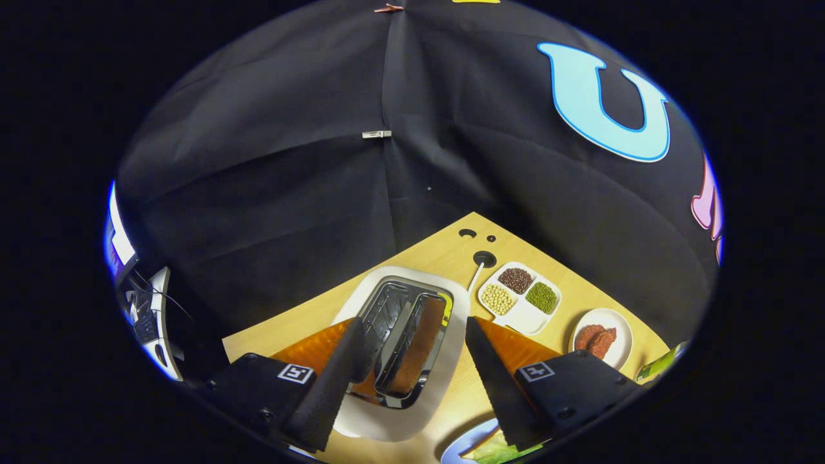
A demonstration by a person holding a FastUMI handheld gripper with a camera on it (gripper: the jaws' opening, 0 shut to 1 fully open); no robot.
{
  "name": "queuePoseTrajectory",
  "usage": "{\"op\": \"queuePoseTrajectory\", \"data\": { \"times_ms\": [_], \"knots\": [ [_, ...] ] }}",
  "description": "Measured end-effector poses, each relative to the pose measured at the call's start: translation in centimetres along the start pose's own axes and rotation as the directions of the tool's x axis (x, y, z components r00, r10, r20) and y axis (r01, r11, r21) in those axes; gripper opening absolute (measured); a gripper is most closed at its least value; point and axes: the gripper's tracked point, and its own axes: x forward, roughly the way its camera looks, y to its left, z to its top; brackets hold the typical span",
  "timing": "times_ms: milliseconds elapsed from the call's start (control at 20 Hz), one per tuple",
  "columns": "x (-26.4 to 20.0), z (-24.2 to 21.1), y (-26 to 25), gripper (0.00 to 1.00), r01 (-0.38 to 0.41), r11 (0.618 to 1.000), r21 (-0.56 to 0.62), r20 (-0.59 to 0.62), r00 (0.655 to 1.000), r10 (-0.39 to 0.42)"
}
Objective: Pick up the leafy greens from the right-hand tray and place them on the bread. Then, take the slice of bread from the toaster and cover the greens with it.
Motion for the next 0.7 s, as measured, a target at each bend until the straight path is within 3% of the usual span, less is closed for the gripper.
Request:
{"op": "queuePoseTrajectory", "data": {
  "times_ms": [150,300,550,700],
  "knots": [
    [0.7,-0.3,0.0,0.78,0.03,0.999,-0.012,-0.017,0.999,-0.03],
    [1.2,-0.8,0.1,0.66,0.048,0.999,-0.004,-0.044,0.998,-0.048],
    [1.6,-1.1,-0.3,0.2,0.077,0.997,0.01,-0.074,0.994,-0.076],
    [1.3,-1.1,-0.1,0.17,0.072,0.997,0.015,-0.088,0.994,-0.071]
  ]
}}
